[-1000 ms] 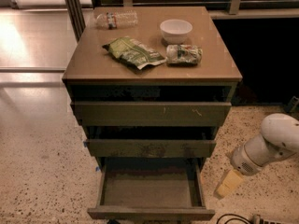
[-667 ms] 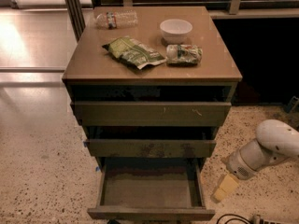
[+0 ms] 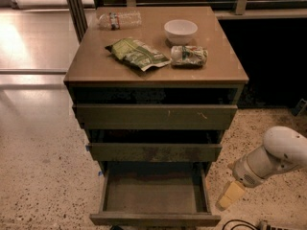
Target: Close bottom drawer
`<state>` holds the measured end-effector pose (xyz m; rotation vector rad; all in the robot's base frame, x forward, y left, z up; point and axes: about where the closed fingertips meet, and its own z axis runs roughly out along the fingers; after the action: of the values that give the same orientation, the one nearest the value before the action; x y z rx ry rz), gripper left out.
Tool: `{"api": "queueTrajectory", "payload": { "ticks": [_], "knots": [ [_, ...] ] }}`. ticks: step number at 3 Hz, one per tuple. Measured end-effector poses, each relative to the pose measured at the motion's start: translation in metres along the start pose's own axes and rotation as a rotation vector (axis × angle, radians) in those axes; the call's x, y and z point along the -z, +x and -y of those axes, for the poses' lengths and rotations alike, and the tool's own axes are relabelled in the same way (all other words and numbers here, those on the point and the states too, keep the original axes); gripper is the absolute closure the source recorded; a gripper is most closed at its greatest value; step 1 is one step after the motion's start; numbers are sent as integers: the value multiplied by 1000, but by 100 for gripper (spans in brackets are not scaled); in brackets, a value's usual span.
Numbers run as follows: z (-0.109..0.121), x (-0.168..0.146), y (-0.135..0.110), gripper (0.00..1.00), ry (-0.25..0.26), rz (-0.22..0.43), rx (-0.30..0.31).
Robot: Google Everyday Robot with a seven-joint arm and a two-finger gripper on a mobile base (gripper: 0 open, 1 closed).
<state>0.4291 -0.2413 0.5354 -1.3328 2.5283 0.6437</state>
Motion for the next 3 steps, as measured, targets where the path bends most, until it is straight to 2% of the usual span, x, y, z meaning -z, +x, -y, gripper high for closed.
{"api": "queueTrajectory", "payload": {
  "ticks": [1, 2, 3],
  "knots": [
    [-22, -53, 10, 0, -50, 78, -55],
    [-23, -77, 13, 12, -53, 111, -78],
    [-24, -77, 13, 43, -53, 111, -78]
  ]
}}
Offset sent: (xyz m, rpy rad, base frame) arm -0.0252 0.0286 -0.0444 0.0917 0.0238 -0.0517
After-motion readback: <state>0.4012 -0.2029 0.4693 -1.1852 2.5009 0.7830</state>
